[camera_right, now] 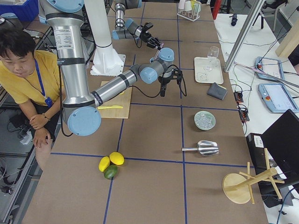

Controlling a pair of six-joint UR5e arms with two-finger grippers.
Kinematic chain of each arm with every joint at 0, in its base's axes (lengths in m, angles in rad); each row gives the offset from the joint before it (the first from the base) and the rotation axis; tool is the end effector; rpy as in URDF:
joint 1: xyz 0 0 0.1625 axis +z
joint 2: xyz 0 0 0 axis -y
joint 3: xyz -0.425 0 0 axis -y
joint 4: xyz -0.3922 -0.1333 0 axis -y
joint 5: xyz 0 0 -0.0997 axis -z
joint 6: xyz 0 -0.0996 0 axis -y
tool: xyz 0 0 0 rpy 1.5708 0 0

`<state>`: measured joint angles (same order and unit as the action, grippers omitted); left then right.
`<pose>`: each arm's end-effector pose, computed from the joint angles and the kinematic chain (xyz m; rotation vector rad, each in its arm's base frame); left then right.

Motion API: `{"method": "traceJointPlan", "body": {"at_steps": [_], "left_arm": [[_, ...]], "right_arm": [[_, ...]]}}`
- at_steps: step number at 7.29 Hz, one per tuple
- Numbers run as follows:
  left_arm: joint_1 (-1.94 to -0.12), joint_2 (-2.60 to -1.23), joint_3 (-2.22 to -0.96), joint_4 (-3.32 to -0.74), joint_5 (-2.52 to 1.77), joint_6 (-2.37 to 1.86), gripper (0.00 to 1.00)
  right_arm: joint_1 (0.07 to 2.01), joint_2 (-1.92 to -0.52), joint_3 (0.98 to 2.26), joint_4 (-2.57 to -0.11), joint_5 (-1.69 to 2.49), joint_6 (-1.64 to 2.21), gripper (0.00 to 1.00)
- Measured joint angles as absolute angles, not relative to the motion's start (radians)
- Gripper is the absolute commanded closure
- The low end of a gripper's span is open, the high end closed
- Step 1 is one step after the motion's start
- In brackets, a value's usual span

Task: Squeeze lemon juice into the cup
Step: 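Lower the metal rod into the cup and stir with the left gripper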

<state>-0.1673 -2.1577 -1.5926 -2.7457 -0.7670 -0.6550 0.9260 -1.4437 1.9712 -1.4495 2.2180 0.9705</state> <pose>0.5611 -0.3027 0.1801 1.3173 1.1069 -0.1637 -0.2541 -0.4598 0.3897 -0.0185 -0.8821 0.0944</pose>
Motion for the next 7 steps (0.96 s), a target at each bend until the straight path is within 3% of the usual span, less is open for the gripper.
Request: {"method": "traceJointPlan", "body": {"at_steps": [7], "left_arm": [[-0.172, -2.161, -1.617, -2.757, -0.772, -0.59, 1.0]], "right_arm": [[0.93, -1.443, 1.975, -1.448, 2.229, 0.972, 0.0]]}}
